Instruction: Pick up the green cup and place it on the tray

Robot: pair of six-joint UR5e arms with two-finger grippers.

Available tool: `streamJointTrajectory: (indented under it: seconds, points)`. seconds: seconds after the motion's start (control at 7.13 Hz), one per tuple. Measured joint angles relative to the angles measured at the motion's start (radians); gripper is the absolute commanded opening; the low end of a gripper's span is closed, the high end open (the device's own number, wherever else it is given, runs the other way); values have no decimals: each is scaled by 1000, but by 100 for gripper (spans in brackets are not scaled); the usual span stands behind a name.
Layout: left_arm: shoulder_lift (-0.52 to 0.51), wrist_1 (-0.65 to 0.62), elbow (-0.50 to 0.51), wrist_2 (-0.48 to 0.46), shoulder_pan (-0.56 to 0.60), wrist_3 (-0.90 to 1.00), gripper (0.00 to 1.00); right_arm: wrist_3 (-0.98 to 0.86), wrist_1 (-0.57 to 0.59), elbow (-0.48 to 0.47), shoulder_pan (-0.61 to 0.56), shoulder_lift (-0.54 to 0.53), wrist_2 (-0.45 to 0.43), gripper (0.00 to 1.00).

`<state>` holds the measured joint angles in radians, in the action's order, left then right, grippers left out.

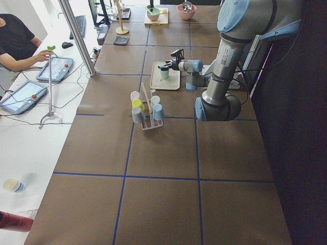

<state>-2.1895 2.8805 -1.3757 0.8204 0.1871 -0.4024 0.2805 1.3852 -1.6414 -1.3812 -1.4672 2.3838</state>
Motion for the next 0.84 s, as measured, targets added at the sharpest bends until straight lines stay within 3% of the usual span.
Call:
streamJointTrajectory:
  seconds: [0.28, 0.56, 0.84]
  points:
    - [40, -55, -128, 19, 14, 5, 99, -35, 1, 2, -20, -13, 1, 100]
    - [58, -287, -309, 41, 49, -7, 98, -119, 1, 5, -54, -57, 0, 100]
    - [58, -405, -379, 62, 83, -44, 97, -182, 0, 6, -87, -107, 2, 100]
